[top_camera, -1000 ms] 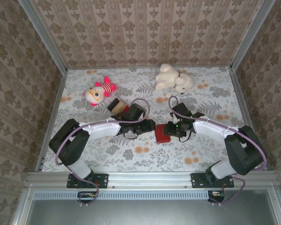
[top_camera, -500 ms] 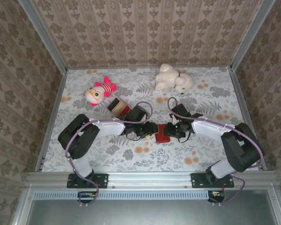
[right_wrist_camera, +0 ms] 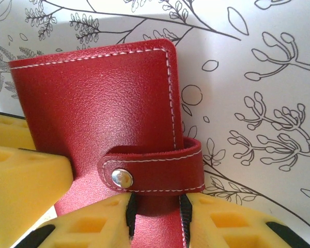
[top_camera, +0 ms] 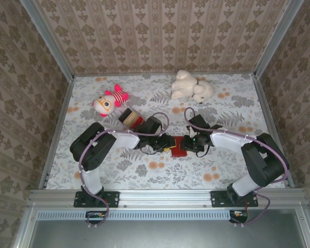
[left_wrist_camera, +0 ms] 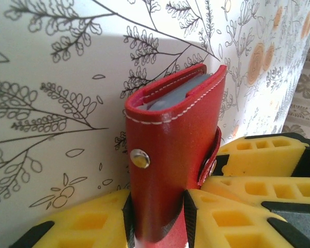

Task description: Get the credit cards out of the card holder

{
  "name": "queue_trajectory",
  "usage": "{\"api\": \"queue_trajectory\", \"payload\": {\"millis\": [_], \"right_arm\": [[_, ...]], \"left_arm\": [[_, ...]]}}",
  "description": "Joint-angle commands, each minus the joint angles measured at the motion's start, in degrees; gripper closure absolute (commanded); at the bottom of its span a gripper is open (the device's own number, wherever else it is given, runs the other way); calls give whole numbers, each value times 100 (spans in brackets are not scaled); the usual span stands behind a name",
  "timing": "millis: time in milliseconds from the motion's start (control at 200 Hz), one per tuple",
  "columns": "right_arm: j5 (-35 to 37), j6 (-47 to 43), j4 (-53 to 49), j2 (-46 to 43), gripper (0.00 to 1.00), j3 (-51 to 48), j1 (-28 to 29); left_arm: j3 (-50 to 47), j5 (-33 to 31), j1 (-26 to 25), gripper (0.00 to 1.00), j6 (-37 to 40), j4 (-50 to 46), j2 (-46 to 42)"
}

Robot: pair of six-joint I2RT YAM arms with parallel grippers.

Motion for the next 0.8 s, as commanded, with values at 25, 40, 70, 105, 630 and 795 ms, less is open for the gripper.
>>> {"api": "queue_trajectory", "payload": {"millis": [25,40,70,105,630,795], "right_arm": [[-101,-132,112,195,68,39,5],[-88,-136,101,187,68,44,5],[-64,-149,83,168,68,60,-4],[-27,-167,55,128,68,75,-4],[638,13,-328,-1304,51,356,83],[157,229,231,-1124,64,319,92]], "left_arm": [[-73,340,76,73,-149,605,81],[-75,345,85,75,-149,609,79],[-87,346,98,77,-119,610,56],[-92,339,110,80,-84,604,23],[195,-80,240,99,1056,-805,-1018],[277,-171,155,100,1166,-942,-1105]]}}
